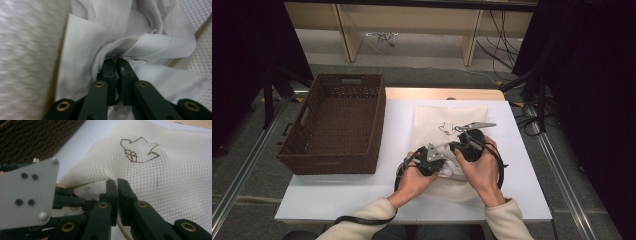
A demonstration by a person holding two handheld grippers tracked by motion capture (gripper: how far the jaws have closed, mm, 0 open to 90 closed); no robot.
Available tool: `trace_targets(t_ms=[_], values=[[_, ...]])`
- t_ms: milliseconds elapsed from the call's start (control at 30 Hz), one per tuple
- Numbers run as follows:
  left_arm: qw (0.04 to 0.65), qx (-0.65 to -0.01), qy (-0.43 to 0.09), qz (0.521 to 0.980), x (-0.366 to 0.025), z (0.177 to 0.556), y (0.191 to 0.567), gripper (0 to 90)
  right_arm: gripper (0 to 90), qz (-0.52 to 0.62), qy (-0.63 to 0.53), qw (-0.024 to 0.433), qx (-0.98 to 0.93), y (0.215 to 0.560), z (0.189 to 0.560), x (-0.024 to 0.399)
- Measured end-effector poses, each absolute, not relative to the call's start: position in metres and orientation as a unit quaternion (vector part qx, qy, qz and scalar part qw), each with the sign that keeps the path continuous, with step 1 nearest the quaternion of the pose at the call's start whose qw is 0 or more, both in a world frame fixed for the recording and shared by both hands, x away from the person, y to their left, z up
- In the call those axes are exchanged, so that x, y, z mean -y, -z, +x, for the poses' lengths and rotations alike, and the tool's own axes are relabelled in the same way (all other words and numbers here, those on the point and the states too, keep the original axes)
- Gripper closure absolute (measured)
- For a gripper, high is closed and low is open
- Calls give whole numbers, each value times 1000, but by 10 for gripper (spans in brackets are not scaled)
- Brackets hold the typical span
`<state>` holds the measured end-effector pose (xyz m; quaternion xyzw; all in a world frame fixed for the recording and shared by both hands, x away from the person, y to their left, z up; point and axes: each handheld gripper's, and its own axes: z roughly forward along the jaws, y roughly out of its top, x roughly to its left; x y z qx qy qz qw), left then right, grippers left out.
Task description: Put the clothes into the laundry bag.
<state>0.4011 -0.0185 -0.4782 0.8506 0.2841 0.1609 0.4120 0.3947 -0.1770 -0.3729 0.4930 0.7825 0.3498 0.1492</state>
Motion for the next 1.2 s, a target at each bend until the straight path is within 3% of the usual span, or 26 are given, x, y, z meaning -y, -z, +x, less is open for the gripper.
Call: trace_targets(t_ms=[333, 600, 833, 1200], values=[[439, -264, -156, 845, 5, 381, 462, 493, 889, 490, -349, 148, -785, 372, 395, 178], [422, -235, -141, 864, -7, 358, 461, 367, 888, 492, -344, 148, -786, 372, 394, 177], [384, -229, -139, 884, 2, 364, 484, 359, 888, 493, -347, 149, -784, 374, 395, 175], [378, -245, -133, 883, 5, 369, 490, 541, 887, 489, -338, 144, -791, 374, 394, 176]])
